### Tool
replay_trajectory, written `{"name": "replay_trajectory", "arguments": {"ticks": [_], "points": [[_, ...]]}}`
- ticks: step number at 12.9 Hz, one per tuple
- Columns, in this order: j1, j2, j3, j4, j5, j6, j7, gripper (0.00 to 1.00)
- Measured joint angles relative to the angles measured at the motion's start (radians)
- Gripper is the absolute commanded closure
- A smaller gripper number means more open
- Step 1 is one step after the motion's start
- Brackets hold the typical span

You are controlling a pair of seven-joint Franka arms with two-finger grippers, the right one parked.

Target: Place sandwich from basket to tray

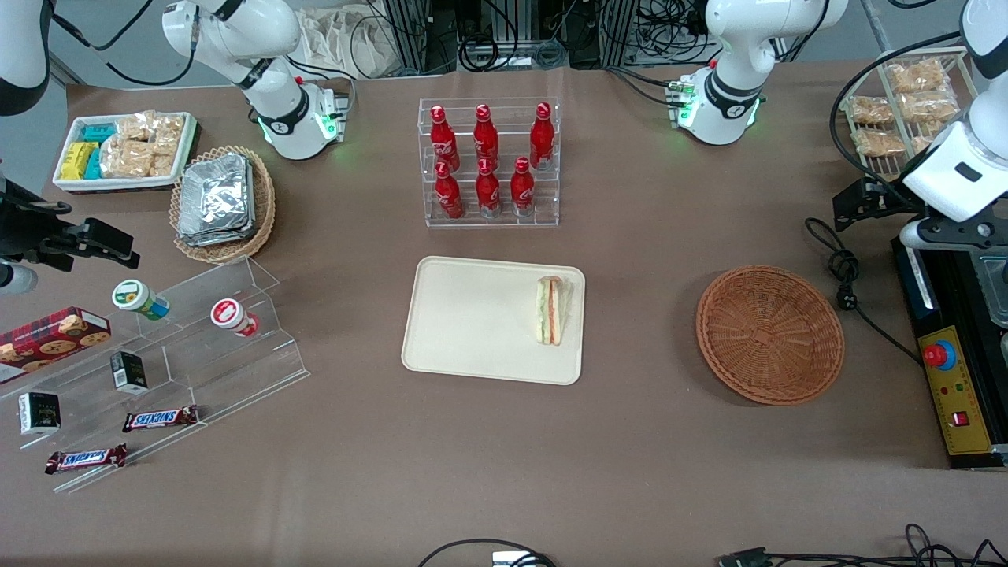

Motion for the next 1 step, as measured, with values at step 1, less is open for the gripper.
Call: {"name": "replay_trajectory", "arguments": {"ticks": [1], "points": [[0.0,0.0,0.0,0.0,0.0,0.0,0.0,0.0]]}}
